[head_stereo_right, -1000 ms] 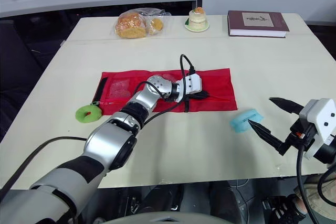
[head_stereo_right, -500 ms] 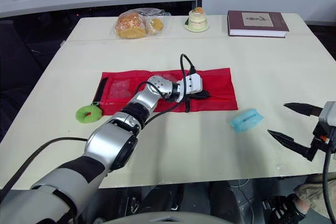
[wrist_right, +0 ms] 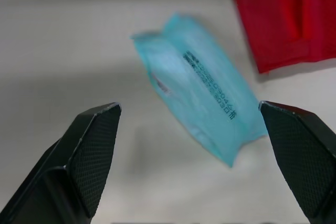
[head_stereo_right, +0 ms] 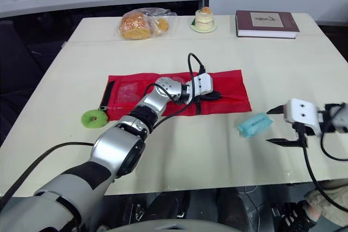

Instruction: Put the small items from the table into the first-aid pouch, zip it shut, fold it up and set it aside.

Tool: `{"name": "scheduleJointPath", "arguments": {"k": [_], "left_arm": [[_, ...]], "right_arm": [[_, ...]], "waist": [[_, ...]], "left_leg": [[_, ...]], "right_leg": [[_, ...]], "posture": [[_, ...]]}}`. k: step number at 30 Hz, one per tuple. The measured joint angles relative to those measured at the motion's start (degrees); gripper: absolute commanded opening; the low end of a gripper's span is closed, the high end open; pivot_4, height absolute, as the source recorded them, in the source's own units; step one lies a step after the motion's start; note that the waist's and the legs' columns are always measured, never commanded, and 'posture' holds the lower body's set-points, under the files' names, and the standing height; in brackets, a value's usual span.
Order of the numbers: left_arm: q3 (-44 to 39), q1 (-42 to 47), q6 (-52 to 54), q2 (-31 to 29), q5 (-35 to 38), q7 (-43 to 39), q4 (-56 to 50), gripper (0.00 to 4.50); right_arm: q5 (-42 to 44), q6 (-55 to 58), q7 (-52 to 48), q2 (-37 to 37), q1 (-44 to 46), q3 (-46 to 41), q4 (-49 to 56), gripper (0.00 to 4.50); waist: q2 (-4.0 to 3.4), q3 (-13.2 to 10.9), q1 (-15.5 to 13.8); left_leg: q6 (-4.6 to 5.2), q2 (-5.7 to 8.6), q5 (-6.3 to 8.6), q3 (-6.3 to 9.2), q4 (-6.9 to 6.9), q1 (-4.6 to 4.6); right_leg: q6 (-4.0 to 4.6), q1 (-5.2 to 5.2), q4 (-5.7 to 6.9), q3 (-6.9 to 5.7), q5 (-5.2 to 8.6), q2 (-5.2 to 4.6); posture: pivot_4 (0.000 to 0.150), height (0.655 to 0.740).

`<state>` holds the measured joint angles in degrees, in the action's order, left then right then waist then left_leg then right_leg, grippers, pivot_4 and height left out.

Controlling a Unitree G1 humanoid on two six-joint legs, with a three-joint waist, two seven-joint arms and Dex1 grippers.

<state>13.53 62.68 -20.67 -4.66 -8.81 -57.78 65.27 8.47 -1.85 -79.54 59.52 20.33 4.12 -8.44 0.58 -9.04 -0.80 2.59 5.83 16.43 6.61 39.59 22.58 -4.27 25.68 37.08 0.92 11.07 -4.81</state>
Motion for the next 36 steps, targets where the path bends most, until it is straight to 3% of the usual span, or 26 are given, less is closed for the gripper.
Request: {"name": "scheduleJointPath", "arguments": {"k": [7,10,14,18,23,30,36], "left_arm": [[0.01,-1.13,0.49,0.81,0.00,0.04,-1.84,0.04],[0.01,-1.16,0.56,0.78,0.00,0.06,-1.87,0.00],[0.01,-1.17,0.55,0.86,0.00,0.06,-1.87,0.00],[0.00,-1.18,0.55,0.73,0.00,0.04,-1.87,0.00],[-0.02,-1.18,0.74,1.00,0.06,-0.01,-1.88,0.00],[-0.05,-1.17,2.36,1.91,0.69,-0.01,-1.94,0.00],[-0.08,-1.17,3.65,2.42,1.62,-0.03,-2.92,0.00]], "right_arm": [[-5.35,-10.07,-3.96,-4.78,8.95,6.86,-12.75,4.50],[-5.78,-11.57,-4.75,-5.25,9.98,7.01,-14.69,3.75],[-5.81,-12.19,-5.08,-5.87,10.57,7.01,-15.08,1.77],[-4.59,-10.67,-4.81,-5.21,8.88,5.74,-11.85,0.22],[-1.40,-0.25,-1.36,-5.04,3.05,2.80,-2.50,0.13],[-1.30,30.20,20.00,-11.64,-1.29,0.02,18.26,0.13],[-4.63,39.90,27.82,-11.76,-1.37,0.66,23.62,0.13]], "waist": [[-0.03,0.01,-0.01],[-0.03,0.02,0.06],[-0.04,0.02,0.06],[-0.04,0.03,0.08],[-0.05,0.03,0.03],[-0.06,0.03,-0.04],[-0.05,0.03,-0.05]], "left_leg": [[-0.01,0.01,0.00,0.08,0.04,0.08],[0.00,0.02,0.00,0.06,0.04,0.08],[-0.01,0.01,0.00,0.08,0.04,0.08],[-0.01,0.01,0.00,0.09,0.04,0.08],[-0.01,0.00,0.00,0.13,0.03,0.08],[-0.01,0.03,0.00,0.15,0.08,0.14],[-0.01,0.07,0.00,0.19,0.12,0.18]], "right_leg": [[0.00,0.04,-0.01,-0.07,-0.01,0.00],[0.00,0.04,-0.01,-0.04,-0.01,0.00],[0.00,0.05,0.00,-0.05,-0.01,0.00],[0.00,0.04,0.00,-0.05,-0.01,0.00],[0.01,0.05,0.02,-0.05,-0.01,-0.02],[0.01,0.07,0.04,-0.05,-0.01,-0.13],[0.01,0.07,0.03,-0.10,-0.01,-0.10]], "posture": [[0.150,0.7289],[0.150,0.7289],[0.150,0.7289],[0.150,0.7289],[0.150,0.7289],[0.150,0.7289],[0.150,0.7289]]}}
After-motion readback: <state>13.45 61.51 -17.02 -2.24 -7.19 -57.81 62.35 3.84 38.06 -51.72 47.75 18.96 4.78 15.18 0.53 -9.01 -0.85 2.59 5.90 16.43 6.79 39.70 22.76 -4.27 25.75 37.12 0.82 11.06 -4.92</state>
